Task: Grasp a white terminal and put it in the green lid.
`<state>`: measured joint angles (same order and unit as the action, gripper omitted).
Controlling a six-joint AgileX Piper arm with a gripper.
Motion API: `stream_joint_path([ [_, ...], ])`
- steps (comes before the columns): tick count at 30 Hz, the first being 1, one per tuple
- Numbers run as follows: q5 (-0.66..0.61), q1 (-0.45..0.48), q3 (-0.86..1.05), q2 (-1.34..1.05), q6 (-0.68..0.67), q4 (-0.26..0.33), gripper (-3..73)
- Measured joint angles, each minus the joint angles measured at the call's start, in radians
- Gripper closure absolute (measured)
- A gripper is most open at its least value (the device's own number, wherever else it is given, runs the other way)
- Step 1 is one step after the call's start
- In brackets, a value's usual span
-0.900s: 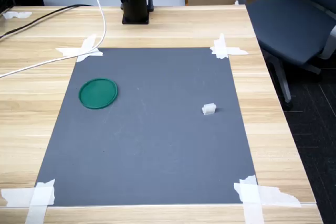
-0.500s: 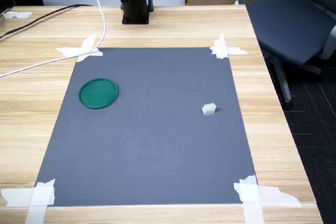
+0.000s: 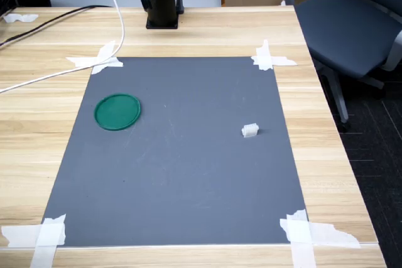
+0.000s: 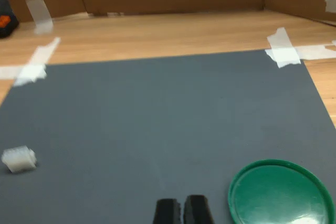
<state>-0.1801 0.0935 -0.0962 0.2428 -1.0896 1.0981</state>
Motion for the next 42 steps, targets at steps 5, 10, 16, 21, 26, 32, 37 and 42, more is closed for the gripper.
stream_joint_path([
  [5,0.000,0.000,-0.088,0.170,-0.026,0.000,72.4],
  [10,-0.034,0.000,-0.184,0.328,-0.082,-0.004,72.4],
  [16,-0.194,0.000,-0.314,0.507,-0.231,-0.077,72.4],
  [21,-0.294,0.000,-0.453,0.605,-0.247,-0.219,72.4],
  [26,-0.461,0.000,-0.615,0.715,-0.188,-0.335,72.4],
  [32,-0.626,0.000,-0.768,0.836,-0.113,-0.423,72.4],
  [37,-0.672,0.000,-0.864,0.910,-0.089,-0.468,72.4],
  [42,-0.772,0.000,-0.940,0.986,-0.050,-0.549,72.4],
])
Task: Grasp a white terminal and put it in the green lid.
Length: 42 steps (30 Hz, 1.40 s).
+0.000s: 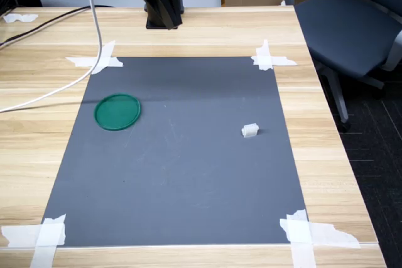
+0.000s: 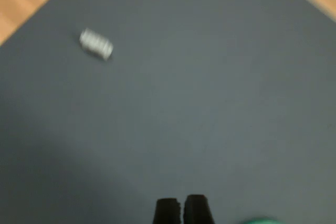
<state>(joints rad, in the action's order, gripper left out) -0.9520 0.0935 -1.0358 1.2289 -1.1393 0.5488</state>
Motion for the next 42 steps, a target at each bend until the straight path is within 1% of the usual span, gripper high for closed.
stream_joint_path([
  [4,-0.066,0.000,-0.048,0.065,0.007,-0.074,69.5],
  [7,-0.093,0.000,-0.083,0.099,0.008,-0.106,62.4],
  [9,-0.101,0.000,-0.104,0.118,0.008,-0.118,54.7],
  [12,-0.094,0.000,-0.123,0.139,0.011,-0.127,40.9],
  [15,-0.063,0.000,-0.126,0.154,0.018,-0.146,25.6],
  [18,-0.006,0.000,-0.126,0.159,0.020,-0.156,15.0],
  [20,0.028,0.000,-0.126,0.159,0.021,-0.151,10.7],
  [23,0.047,-0.002,-0.127,0.159,0.008,-0.128,8.7],
  [25,0.052,-0.025,-0.127,0.159,-0.007,-0.135,8.3],
  [26,0.052,-0.040,-0.127,0.159,-0.009,-0.147,8.3],
  [28,0.053,-0.088,-0.127,0.162,-0.001,-0.195,8.3],
  [31,0.049,-0.155,-0.127,0.166,0.054,-0.277,8.3],
  [33,0.044,-0.194,-0.127,0.171,0.097,-0.318,8.3],
  [36,0.040,-0.230,-0.127,0.183,0.129,-0.340,8.3],
  [42,0.023,-0.282,-0.141,0.199,0.136,-0.345,8.3],
])
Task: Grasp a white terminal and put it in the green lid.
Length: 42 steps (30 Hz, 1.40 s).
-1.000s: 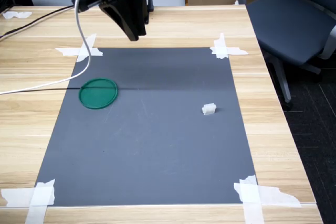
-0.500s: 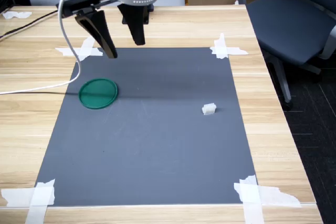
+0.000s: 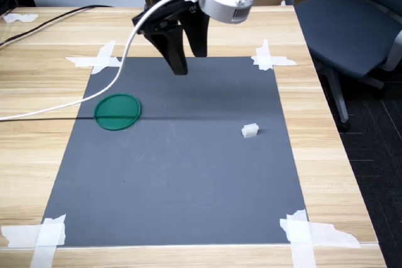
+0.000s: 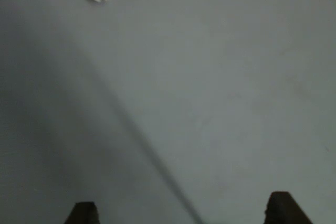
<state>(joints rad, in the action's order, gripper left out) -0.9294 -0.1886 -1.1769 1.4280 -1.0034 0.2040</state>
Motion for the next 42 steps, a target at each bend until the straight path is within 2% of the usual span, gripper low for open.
stream_joint_path([
  [5,-0.120,-0.053,-0.156,0.065,0.044,-0.004,8.3],
  [7,-0.168,-0.083,-0.240,0.097,0.083,-0.025,8.3],
  [10,-0.224,-0.143,-0.331,0.144,0.119,-0.096,8.3],
  [14,-0.259,-0.223,-0.362,0.213,0.134,-0.204,8.3],
  [16,-0.271,-0.249,-0.362,0.249,0.136,-0.227,8.3],
  [22,-0.234,-0.265,-0.362,0.321,0.123,-0.227,8.3],
  [26,-0.206,-0.265,-0.362,0.357,0.050,-0.217,8.3],
  [34,-0.197,-0.266,-0.363,0.424,-0.103,-0.156,8.3],
  [40,-0.171,-0.268,-0.364,0.467,-0.110,-0.157,8.9],
  [42,-0.152,-0.278,-0.364,0.478,-0.083,-0.178,10.1],
])
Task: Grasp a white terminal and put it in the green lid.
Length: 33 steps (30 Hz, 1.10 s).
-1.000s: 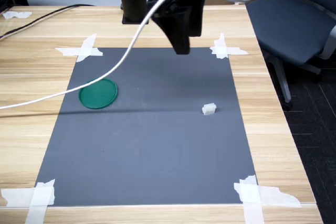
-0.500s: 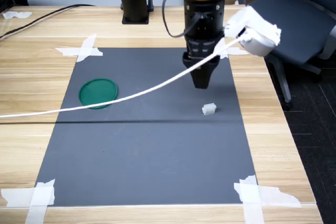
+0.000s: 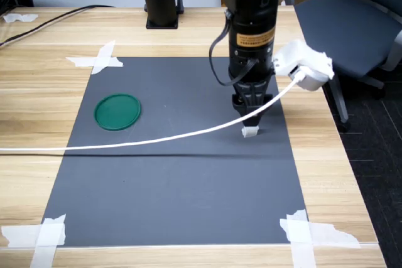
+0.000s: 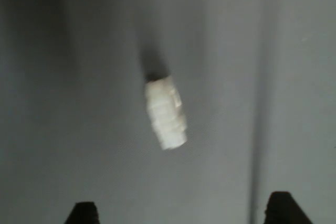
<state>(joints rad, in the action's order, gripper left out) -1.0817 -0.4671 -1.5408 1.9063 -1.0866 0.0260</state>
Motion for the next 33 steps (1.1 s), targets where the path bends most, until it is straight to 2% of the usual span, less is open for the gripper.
stream_joint_path([
  [2,0.013,-0.018,0.000,0.012,0.031,-0.026,11.6],
  [9,0.013,-0.052,0.000,0.052,0.066,-0.057,14.7],
  [29,0.036,-0.055,-0.003,0.139,0.108,-0.066,15.5],
  [33,0.038,-0.055,-0.007,0.144,0.115,-0.066,21.5],
])
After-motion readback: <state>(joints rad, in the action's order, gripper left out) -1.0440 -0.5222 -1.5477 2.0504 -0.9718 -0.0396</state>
